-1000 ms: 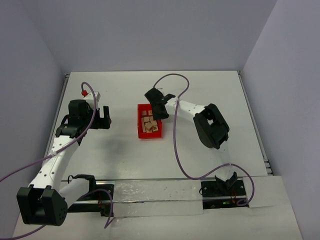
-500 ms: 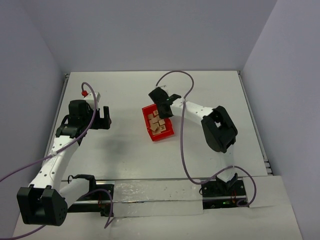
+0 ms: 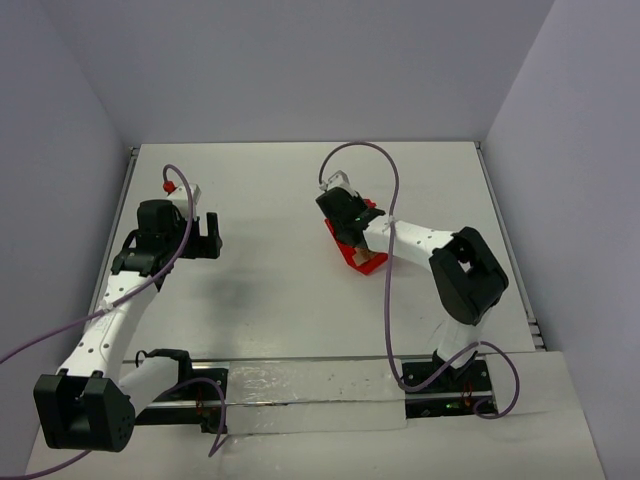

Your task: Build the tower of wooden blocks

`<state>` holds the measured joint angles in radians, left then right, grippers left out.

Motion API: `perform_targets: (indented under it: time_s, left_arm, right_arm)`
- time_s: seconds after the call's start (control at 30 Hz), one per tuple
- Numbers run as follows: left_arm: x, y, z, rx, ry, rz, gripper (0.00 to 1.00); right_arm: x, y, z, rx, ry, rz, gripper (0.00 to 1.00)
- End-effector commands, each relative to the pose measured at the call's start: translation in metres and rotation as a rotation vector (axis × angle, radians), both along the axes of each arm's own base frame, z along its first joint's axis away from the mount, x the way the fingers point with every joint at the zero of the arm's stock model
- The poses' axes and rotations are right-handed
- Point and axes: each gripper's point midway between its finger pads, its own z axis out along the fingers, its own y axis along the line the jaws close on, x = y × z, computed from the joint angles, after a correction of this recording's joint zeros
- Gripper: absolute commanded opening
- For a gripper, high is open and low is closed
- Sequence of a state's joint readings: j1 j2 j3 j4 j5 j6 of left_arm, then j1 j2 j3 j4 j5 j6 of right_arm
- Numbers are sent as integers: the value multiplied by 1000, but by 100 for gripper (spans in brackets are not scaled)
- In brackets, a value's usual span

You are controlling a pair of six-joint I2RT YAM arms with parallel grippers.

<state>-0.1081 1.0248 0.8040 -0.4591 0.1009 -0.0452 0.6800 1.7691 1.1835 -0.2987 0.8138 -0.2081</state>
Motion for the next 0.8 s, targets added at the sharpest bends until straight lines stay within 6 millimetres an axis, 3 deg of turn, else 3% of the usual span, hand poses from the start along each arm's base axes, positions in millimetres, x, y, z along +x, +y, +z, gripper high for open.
perform_targets:
  time_s: [0.0, 0.2, 0.3, 0.33, 0.5, 0.63, 0.77]
  left_arm:
    - [7, 3, 17, -3, -73, 12, 99]
    - [6, 2, 20, -6, -83, 9, 99]
    - [6, 2, 20, -6, -88, 10, 99]
    - [6, 2, 21, -7, -89, 12, 99]
    - [7, 3, 21, -7, -92, 15, 99]
    - [6, 3, 22, -7, -96, 14, 99]
    - [6, 4, 23, -5, -99, 18, 99]
  right_arm:
    - [17, -21, 63, -113, -235, -71, 0]
    - [17, -29, 67, -246, -309, -90, 0]
    - [17, -23, 82, -306, -400, -72, 0]
    - [14, -23, 77, -334, -401, -63, 0]
    - [4, -5, 93, -444, -540, -17, 0]
    - [-2, 15, 76, -571, -584, 76, 0]
    - [-6, 39, 66, -578, -593, 152, 0]
